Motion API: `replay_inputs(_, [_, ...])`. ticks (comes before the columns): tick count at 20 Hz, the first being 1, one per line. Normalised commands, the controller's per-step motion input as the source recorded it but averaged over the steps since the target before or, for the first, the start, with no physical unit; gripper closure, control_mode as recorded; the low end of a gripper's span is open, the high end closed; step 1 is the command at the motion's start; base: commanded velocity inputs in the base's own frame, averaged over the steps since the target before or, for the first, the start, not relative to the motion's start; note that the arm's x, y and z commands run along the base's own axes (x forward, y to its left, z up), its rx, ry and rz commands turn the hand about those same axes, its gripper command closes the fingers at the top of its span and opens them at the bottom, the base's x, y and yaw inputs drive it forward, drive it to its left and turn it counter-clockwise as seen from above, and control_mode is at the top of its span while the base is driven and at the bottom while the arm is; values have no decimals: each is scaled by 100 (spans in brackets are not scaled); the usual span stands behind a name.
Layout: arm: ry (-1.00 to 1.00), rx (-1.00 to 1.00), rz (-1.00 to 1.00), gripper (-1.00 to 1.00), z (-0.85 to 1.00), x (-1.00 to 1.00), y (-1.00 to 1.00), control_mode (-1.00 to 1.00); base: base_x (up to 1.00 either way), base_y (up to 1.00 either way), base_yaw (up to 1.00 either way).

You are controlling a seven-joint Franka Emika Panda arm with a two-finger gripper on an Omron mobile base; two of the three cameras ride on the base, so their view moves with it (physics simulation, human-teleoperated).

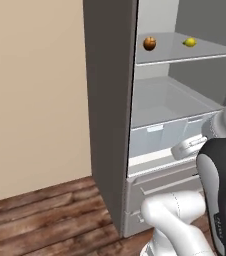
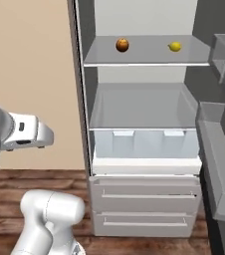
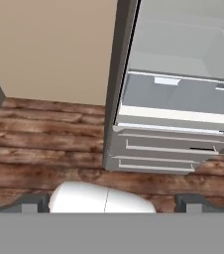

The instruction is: Open the fridge, remove the orange, lemon, and steak, and place them on any counter.

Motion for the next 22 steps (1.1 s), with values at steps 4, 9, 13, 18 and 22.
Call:
replay_inputs(4, [0,0,0,-100,0,0,0,100,8,-70,3])
replay_inputs(9, [0,0,0,-100,0,0,0,100,31,-35,0])
replay_inputs(13, [0,0,0,-100,0,0,0,100,30,-15,1])
replay_inputs(18, [0,0,0,-100,0,0,0,100,40,-23,5])
replay_inputs(22, [0,0,0,-100,0,0,0,100,41,-44,5])
